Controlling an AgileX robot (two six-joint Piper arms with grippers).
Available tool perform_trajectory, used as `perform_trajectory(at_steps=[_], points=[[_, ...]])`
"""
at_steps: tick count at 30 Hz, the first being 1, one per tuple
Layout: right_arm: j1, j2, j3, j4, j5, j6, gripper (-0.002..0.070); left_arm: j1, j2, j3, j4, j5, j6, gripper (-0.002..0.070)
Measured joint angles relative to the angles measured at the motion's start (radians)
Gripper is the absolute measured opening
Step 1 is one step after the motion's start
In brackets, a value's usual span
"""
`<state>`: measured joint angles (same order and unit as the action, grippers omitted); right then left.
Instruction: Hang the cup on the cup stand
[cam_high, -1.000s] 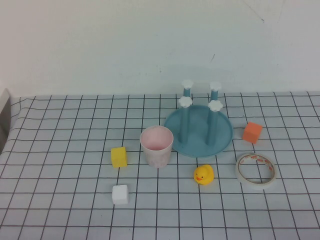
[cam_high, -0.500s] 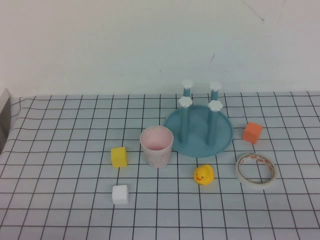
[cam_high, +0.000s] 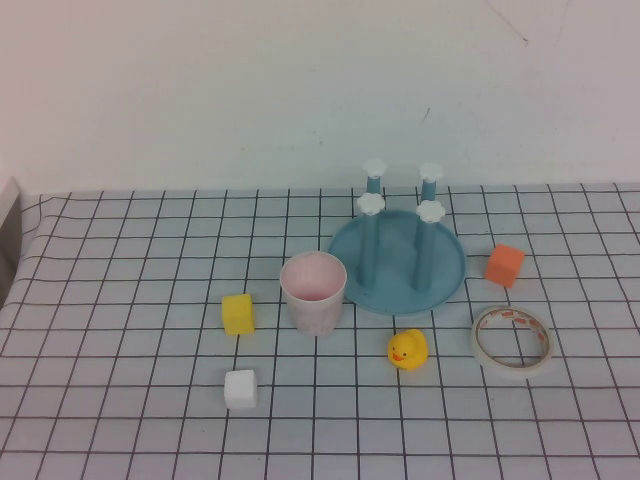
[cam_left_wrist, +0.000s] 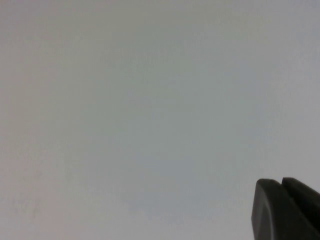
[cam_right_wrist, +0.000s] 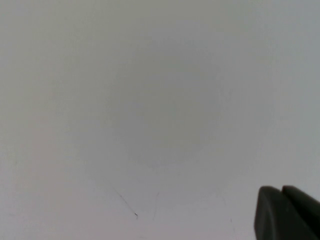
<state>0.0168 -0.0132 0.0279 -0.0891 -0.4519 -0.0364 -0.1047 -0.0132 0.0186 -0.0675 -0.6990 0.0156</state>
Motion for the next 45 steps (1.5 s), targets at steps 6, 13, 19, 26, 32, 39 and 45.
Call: perform_trajectory(at_steps=[6, 13, 19, 26, 32, 39, 45], points=[[0.0, 0.0, 0.0, 0.051, -0.019, 0.001, -0.0001, 0.0, -0.002, 0.0, 0.006, -0.103, 0.0, -0.0003], [0.0, 0.0, -0.005, 0.181, -0.086, 0.026, -0.0001, 0.0, -0.002, 0.0, 0.008, -0.169, 0.009, -0.0003], [0.0, 0.029, -0.19, 0.251, 0.056, -0.041, -0.0001, 0.0, 0.004, -0.241, 0.004, 0.22, 0.009, -0.0003], [0.0, 0.253, -0.476, 0.279, 0.389, -0.052, -0.0001, 0.0, 0.158, -0.541, 0.008, 0.649, 0.009, -0.0003], [0.0, 0.472, -0.562, 0.279, 0.506, -0.052, -0.0001, 0.0, 0.287, -0.577, 0.001, 0.947, 0.015, -0.0003], [0.0, 0.696, -0.509, 0.37, 0.517, -0.008, -0.0001, 0.0, 0.352, -0.577, -0.029, 1.011, 0.015, -0.0003], [0.0, 0.951, -0.522, 0.443, 0.618, -0.037, -0.0001, 0.0, 0.39, -0.579, -0.041, 1.043, 0.011, -0.0003]])
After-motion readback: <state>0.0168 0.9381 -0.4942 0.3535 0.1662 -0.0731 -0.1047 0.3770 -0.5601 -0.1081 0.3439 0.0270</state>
